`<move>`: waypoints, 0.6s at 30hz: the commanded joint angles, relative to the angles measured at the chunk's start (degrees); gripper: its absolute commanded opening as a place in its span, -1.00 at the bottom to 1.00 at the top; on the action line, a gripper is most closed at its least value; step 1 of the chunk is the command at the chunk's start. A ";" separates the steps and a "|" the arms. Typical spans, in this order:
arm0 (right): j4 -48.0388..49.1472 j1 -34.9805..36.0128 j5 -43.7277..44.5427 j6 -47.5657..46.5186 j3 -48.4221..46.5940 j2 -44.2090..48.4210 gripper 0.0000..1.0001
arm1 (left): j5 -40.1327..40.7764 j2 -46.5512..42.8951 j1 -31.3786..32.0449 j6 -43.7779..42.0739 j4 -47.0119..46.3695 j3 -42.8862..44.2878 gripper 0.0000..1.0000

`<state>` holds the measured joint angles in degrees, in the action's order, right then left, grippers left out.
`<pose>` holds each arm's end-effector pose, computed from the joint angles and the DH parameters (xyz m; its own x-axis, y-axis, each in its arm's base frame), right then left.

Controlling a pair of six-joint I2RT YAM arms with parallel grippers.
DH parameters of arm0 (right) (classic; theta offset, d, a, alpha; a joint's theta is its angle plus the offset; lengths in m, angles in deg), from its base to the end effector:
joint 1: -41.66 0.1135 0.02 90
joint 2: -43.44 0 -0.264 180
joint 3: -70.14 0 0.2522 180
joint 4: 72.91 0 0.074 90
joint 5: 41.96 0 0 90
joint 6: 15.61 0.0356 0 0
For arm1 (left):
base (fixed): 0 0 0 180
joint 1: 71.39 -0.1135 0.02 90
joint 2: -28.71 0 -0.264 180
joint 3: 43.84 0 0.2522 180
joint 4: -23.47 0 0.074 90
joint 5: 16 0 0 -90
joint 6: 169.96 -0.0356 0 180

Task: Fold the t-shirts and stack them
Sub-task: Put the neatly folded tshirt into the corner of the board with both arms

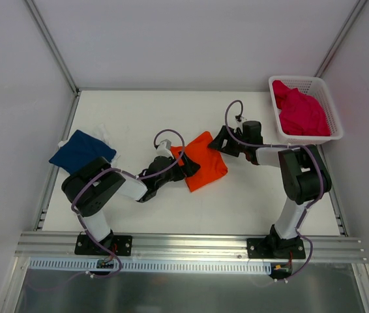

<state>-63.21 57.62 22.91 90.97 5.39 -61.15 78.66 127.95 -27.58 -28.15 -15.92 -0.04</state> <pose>0.3535 0.1168 0.1541 -0.6345 0.0872 -0.7680 -0.4393 0.7769 0.4511 0.2262 -0.2130 0.1361 -0.6214 -0.4895 -0.6118 0.2349 0.6285 -0.7414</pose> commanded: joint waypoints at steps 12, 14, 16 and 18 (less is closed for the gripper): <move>4.74 2.93 -2.30 2.40 1.85 0.01 0.64 | -2.38 4.29 -0.04 0.75 0.68 -0.86 0.77; 5.10 3.37 -2.12 2.58 2.03 -0.17 0.64 | -2.47 4.56 -0.04 0.22 0.94 -0.43 0.72; 5.10 3.89 -2.30 2.58 1.94 -0.26 0.64 | -2.56 4.99 -0.04 -0.04 1.38 0.28 0.65; 5.36 4.68 -2.39 2.84 2.20 -0.17 0.64 | -2.38 5.52 -0.04 -0.48 1.38 0.98 0.55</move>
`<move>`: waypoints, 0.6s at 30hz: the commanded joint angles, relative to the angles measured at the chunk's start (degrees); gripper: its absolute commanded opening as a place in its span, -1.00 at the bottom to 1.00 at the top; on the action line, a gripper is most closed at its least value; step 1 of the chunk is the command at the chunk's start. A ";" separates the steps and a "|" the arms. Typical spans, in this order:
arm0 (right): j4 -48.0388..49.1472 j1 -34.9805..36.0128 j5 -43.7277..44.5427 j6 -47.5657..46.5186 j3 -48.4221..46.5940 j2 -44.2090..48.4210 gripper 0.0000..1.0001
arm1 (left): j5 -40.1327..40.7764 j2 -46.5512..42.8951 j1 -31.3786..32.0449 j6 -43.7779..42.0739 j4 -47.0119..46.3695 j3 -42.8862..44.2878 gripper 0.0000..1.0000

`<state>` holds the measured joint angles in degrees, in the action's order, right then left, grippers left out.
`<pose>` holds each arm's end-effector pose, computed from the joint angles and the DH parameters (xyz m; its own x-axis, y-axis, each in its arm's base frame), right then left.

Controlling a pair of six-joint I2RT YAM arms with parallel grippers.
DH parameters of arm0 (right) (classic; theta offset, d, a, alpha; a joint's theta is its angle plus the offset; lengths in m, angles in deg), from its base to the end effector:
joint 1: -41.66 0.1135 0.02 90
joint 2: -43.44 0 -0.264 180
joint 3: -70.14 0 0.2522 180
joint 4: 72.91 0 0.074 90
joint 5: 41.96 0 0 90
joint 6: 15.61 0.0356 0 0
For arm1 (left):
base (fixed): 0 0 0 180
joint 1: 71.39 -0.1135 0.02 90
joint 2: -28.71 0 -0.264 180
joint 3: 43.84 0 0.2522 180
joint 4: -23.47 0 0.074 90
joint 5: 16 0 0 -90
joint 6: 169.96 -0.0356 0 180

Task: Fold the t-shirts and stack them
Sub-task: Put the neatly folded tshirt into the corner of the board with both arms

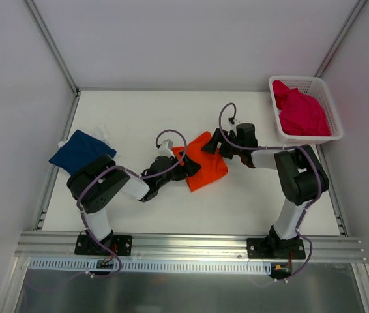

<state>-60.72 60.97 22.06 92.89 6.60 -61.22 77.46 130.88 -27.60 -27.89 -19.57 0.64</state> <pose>0.3436 0.1369 0.1518 -0.6421 0.0773 -0.7627 -0.4802 0.7351 0.4787 0.2299 -0.2174 0.1307 -0.6238 -0.4926 -0.6068 0.2547 0.6058 -0.7537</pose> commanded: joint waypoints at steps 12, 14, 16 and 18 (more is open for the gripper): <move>2.87 2.84 -1.18 0.04 2.76 0.78 0.15 | -1.53 3.30 -0.02 -3.90 8.27 3.38 -0.33; 2.87 3.10 -1.44 -0.04 2.67 0.69 -0.36 | -1.71 3.30 -0.02 -4.35 10.98 4.60 -0.90; 2.79 3.36 -1.53 -0.04 2.67 0.51 -0.70 | -1.36 3.30 -0.02 -4.35 13.10 5.31 -1.00; 2.70 3.80 -1.27 -0.22 2.84 0.51 -0.94 | -1.09 3.04 -0.02 -5.14 13.73 5.49 -1.00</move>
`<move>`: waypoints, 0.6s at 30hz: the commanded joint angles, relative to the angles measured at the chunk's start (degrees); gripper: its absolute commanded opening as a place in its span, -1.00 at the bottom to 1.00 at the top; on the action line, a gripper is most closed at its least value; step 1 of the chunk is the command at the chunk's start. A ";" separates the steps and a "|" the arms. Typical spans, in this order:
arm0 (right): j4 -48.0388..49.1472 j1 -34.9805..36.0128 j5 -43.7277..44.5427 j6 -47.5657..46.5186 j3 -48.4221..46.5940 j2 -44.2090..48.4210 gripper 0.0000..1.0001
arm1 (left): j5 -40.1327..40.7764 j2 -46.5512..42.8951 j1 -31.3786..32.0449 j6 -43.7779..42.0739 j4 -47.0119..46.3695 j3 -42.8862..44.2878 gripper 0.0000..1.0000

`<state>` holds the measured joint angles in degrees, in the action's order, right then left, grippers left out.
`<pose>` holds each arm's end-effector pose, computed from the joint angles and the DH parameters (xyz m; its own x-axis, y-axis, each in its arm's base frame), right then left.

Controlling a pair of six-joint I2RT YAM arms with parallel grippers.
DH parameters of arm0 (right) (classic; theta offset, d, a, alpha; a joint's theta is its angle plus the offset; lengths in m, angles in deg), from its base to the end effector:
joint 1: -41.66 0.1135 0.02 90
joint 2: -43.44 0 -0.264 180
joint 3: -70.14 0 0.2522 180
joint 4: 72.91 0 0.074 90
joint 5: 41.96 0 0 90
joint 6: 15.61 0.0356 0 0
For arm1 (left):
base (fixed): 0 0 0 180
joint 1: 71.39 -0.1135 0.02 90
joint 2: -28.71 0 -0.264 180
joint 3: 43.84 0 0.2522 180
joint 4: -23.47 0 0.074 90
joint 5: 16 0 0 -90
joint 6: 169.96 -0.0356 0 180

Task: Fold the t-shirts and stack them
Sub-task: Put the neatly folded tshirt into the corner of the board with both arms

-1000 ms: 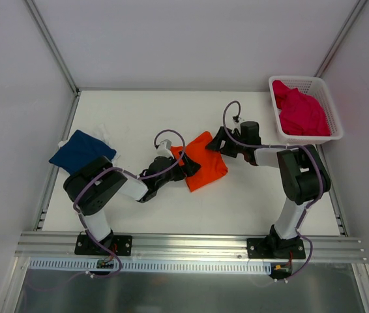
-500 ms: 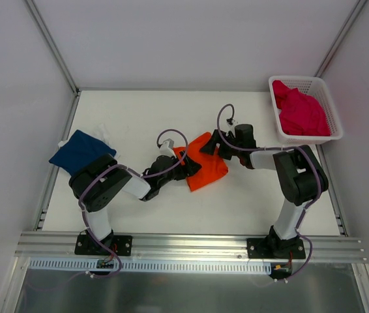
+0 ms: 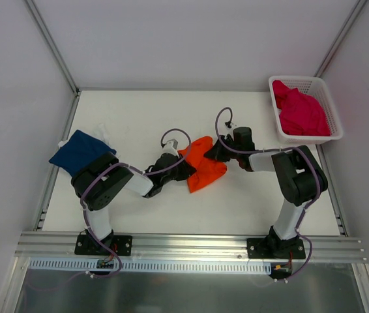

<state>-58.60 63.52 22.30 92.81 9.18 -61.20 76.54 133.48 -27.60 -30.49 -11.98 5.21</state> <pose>0.3298 0.1490 0.1427 -0.6488 0.0464 -0.7595 -0.5076 0.7172 0.4775 0.2409 -0.2287 0.1224 -0.6652 -0.4142 -0.6213 0.2397 0.6696 -0.7030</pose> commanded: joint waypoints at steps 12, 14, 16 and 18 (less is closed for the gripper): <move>-1.26 10.90 2.88 1.10 -4.73 0.05 -0.99 | 13.42 -12.04 -0.02 -8.78 35.45 6.63 -1.00; -2.75 14.33 4.11 1.01 -7.89 0.05 -0.99 | 15.81 -15.45 -0.02 -10.00 39.79 8.30 -1.00; -4.86 17.50 5.95 1.01 -9.92 -0.04 -0.99 | 18.89 -17.75 -0.11 -10.54 45.04 9.00 -1.00; -6.88 20.13 7.45 1.18 -12.99 -0.48 -0.99 | 21.52 -21.09 -0.28 -10.63 48.23 9.45 -1.00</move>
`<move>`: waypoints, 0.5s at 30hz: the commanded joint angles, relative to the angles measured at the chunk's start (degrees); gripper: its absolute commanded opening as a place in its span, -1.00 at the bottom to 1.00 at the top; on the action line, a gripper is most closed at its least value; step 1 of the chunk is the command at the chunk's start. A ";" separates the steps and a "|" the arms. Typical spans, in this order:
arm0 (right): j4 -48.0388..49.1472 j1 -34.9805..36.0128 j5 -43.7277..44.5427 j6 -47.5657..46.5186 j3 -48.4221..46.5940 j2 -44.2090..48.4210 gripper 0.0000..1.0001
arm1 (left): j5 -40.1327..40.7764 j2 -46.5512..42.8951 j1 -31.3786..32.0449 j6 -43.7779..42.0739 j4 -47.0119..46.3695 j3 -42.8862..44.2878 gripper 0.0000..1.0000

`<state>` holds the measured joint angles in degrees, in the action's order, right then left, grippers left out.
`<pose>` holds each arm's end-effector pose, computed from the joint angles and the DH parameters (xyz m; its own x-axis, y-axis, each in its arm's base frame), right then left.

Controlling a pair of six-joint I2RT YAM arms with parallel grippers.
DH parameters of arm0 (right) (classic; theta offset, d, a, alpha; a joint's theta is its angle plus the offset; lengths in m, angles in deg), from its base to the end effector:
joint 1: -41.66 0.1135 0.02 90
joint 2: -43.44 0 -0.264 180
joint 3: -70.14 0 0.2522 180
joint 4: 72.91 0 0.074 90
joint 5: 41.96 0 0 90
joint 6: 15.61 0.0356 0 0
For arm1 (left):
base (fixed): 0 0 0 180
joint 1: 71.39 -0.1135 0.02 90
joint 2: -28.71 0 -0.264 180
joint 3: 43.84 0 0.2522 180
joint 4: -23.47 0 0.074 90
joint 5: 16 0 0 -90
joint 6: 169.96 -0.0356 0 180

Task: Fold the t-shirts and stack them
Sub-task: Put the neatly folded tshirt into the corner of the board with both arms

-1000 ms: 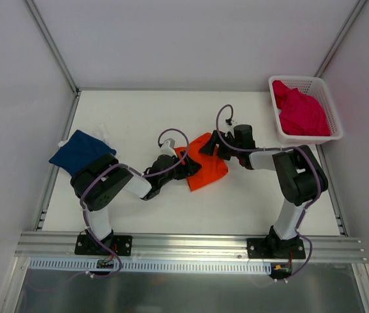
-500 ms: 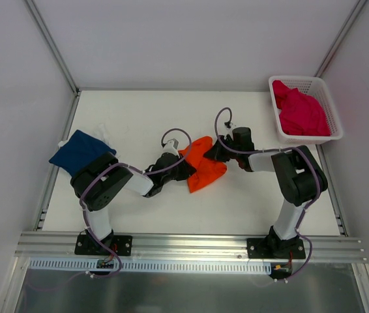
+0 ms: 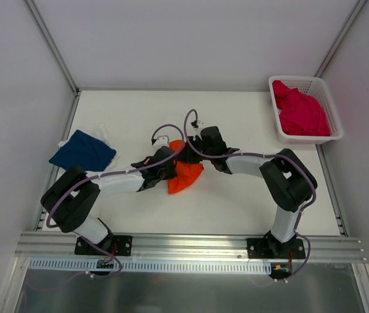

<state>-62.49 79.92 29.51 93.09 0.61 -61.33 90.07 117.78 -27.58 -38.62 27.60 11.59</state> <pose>0.3001 0.2511 0.1780 -0.5731 -0.0648 -0.8169 -0.6650 0.6194 0.4174 0.2314 -0.2083 0.1715 -0.6669 -0.2397 -0.7055 0.0889 0.9144 -0.3948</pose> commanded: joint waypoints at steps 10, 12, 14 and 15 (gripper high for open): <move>-8.19 11.04 3.84 0.46 -13.48 -2.36 -0.99 | 13.02 -16.29 -6.01 -5.65 22.28 5.00 -1.00; -9.50 12.53 4.72 0.55 -16.54 -3.15 -0.99 | 13.37 -17.09 -8.38 -7.24 24.74 6.40 -1.00; -10.99 13.41 5.16 0.55 -19.19 -4.82 -0.99 | 14.07 -18.23 -10.84 -8.55 26.67 7.46 -1.00; -11.52 14.29 5.16 0.46 -22.42 -5.61 -0.99 | 14.16 -18.67 -11.72 -8.82 28.59 8.33 -1.00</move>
<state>-69.83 91.48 36.23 93.13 -16.18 -65.64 99.10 102.20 -36.22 -44.02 53.63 15.48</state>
